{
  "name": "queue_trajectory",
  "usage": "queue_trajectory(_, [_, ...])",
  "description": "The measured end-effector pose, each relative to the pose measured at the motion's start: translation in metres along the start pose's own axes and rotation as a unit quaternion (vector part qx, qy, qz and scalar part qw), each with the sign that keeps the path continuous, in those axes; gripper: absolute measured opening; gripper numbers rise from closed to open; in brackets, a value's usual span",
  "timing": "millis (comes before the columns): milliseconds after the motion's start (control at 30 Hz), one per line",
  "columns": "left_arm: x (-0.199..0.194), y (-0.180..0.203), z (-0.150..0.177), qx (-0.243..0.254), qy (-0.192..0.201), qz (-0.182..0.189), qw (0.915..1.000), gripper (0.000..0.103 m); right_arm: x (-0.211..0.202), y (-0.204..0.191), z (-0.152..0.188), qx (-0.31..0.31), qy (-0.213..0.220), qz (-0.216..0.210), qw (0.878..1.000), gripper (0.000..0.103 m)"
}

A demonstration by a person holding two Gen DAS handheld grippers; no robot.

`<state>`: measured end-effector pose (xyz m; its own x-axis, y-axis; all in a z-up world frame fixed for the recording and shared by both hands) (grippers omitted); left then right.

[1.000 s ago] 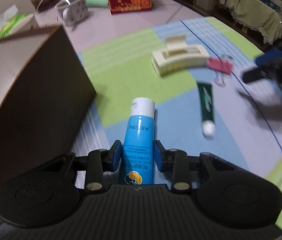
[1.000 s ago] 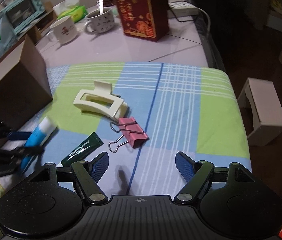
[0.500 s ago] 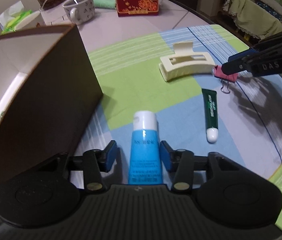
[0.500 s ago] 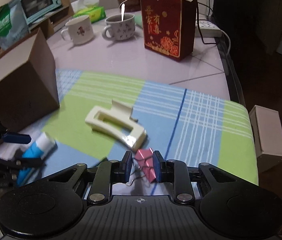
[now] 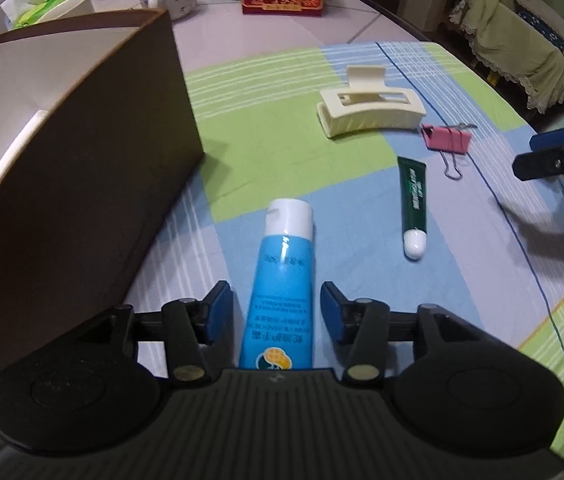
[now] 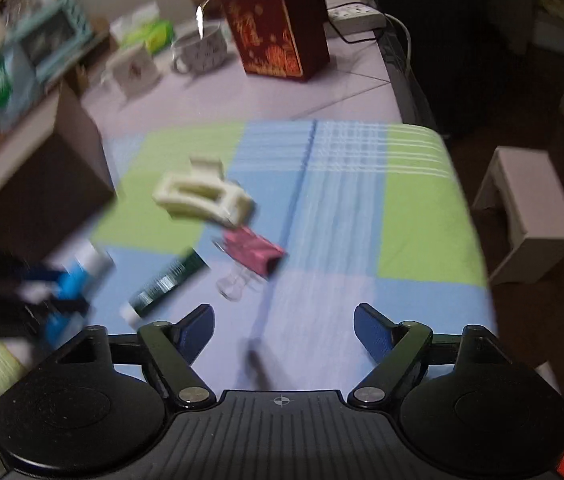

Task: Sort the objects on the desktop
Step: 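Lower the right gripper onto the pink binder clip and close it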

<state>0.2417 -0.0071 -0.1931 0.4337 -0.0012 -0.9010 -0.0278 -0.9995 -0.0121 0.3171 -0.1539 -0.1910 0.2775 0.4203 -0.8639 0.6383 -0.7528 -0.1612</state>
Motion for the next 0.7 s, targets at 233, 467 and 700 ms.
queue_trajectory(233, [0.002, -0.006, -0.005, -0.002, 0.002, -0.002, 1.0, 0.051, 0.017, -0.013, -0.024, 0.099, 0.022, 0.02, 0.995, 0.079])
queue_trajectory(467, [0.006, -0.006, -0.008, 0.001, 0.004, -0.001, 1.0, 0.05, 0.033, -0.02, -0.027, 0.063, 0.039, 0.081, 0.994, 0.045])
queue_trajectory(700, [0.004, -0.002, -0.002, 0.014, -0.002, 0.016, 0.9998, 0.039, 0.023, -0.027, 0.003, -0.078, 0.033, 0.012, 0.996, 0.044])
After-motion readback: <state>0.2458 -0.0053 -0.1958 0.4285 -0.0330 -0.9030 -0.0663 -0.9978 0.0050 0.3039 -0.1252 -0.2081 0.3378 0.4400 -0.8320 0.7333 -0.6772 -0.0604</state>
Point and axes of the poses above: each gripper's, at about its wrist camera, not at the fingertips, and x roughly the way its jaws point, y to its right, z to its underside, the point moved 9 cm from there along x, roughly the way its jaws point
